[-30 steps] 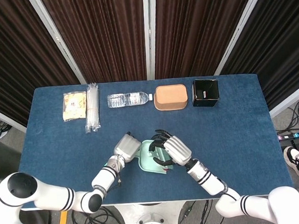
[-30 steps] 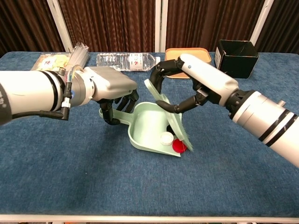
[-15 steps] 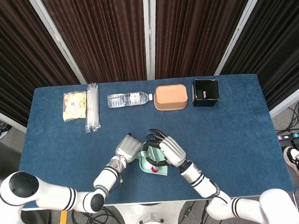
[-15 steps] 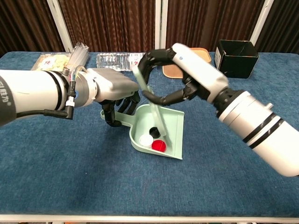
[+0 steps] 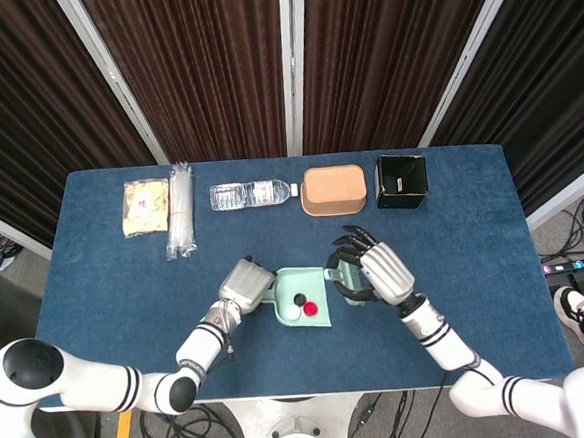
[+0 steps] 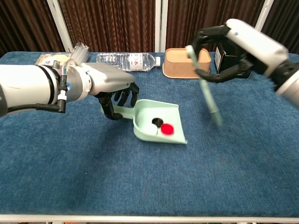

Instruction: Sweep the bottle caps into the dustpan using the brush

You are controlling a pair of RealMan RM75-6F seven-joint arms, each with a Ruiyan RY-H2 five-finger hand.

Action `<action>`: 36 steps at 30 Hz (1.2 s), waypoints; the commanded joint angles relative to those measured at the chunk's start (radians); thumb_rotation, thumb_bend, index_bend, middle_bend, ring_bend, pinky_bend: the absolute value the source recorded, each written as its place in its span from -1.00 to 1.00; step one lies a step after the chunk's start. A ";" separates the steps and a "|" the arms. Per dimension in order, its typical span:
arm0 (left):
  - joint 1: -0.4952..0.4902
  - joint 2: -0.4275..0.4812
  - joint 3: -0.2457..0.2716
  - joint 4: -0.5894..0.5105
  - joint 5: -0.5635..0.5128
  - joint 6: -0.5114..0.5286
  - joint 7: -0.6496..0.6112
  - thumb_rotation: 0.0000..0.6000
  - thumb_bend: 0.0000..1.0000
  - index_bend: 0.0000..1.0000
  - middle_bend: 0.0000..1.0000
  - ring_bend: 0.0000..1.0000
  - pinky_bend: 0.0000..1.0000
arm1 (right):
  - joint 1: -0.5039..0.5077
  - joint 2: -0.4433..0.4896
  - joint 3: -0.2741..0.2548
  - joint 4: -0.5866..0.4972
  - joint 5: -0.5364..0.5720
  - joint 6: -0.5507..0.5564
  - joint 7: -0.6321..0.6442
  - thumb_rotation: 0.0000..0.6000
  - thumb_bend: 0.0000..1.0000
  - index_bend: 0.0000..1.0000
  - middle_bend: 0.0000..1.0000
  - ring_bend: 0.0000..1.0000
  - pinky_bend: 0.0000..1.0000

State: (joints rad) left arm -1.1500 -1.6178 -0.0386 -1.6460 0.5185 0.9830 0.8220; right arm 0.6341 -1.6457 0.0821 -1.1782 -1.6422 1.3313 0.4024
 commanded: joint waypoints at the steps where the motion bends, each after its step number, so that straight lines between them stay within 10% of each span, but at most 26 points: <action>1: 0.012 0.007 -0.001 -0.001 0.018 0.000 -0.017 1.00 -0.31 -0.45 -0.14 -0.22 -0.51 | -0.010 0.128 -0.033 -0.062 0.015 -0.079 -0.089 1.00 0.16 0.35 0.24 -0.52 -0.77; 11: 0.124 0.107 -0.006 -0.072 0.178 0.074 -0.178 1.00 -0.34 -0.59 -0.28 -0.33 -0.51 | 0.016 0.226 -0.080 -0.112 0.086 -0.302 -0.329 1.00 0.11 0.14 0.09 -0.66 -0.80; 20: 0.318 0.236 0.029 -0.094 0.388 0.230 -0.396 1.00 -0.43 -0.59 -0.29 -0.37 -0.52 | 0.010 0.215 -0.061 -0.151 0.185 -0.371 -0.506 1.00 -0.33 -0.71 -0.43 -0.98 -0.95; 36: 0.689 0.345 0.122 0.108 0.647 0.496 -0.727 1.00 -0.57 -0.54 -0.31 -0.44 -0.57 | -0.265 0.469 -0.083 -0.275 0.153 0.017 -0.255 1.00 -0.42 -0.86 -0.53 -0.97 -0.97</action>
State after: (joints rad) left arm -0.5147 -1.2887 0.0620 -1.5728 1.1283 1.4283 0.1339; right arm 0.4293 -1.2301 0.0152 -1.4231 -1.4751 1.2850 0.0887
